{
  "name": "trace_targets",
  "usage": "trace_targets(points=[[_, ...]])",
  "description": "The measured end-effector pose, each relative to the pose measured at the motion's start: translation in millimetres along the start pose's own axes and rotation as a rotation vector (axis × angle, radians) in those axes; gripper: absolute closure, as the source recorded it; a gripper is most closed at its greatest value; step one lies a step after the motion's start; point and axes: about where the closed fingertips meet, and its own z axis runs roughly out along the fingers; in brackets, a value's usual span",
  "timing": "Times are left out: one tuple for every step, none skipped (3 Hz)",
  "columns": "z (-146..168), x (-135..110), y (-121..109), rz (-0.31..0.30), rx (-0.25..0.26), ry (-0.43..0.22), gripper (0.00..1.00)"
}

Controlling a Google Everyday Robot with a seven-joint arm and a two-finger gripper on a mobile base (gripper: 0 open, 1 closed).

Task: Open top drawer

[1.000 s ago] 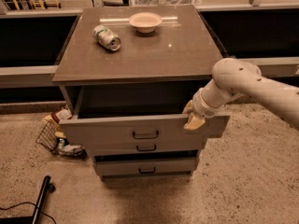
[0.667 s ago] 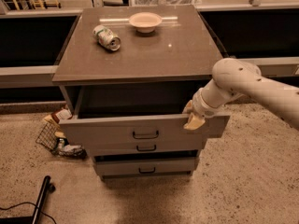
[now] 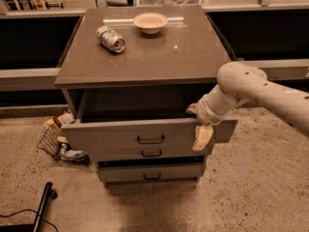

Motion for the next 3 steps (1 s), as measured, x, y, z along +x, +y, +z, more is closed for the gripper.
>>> trace_targets(points=[[3.9, -4.7, 21.1, -0.029, -0.062, -0.023, 0.0], [7.4, -7.8, 42.7, -0.053, -0.132, -0.023, 0.0], [3.7, -9.3, 42.2, -0.053, -0.131, -0.023, 0.19]])
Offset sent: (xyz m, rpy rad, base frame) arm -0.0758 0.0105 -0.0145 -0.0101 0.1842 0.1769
